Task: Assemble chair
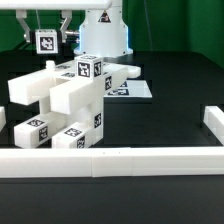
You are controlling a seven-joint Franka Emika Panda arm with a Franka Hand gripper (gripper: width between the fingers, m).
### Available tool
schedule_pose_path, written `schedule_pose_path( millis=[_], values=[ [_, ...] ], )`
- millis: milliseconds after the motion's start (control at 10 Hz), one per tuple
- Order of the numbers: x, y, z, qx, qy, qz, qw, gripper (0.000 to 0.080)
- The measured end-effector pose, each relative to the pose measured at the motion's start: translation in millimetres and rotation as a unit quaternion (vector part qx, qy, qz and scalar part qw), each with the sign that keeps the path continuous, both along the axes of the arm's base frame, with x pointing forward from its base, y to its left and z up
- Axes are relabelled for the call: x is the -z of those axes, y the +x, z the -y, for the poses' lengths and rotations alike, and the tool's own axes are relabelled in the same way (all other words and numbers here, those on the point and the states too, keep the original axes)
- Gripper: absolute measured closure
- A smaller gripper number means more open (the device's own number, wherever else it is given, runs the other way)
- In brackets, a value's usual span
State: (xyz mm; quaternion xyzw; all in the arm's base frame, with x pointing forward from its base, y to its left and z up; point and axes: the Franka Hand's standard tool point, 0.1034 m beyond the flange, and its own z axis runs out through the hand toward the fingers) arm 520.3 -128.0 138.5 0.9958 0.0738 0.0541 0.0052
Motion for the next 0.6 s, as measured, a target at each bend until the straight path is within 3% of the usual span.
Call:
schedule_pose_path(
  millis=[200, 400, 600],
  values=[
    [7.3, 1.9, -1.6, -0.003, -0.006, -0.001, 1.0, 0.0515],
    [8.5, 15.0, 0.3, -0.004, -0.011, -0.003, 1.0, 0.0515],
    [9.8, 17.7, -3.7, 0.015, 0.0, -0.016, 1.0, 0.0515]
  ],
)
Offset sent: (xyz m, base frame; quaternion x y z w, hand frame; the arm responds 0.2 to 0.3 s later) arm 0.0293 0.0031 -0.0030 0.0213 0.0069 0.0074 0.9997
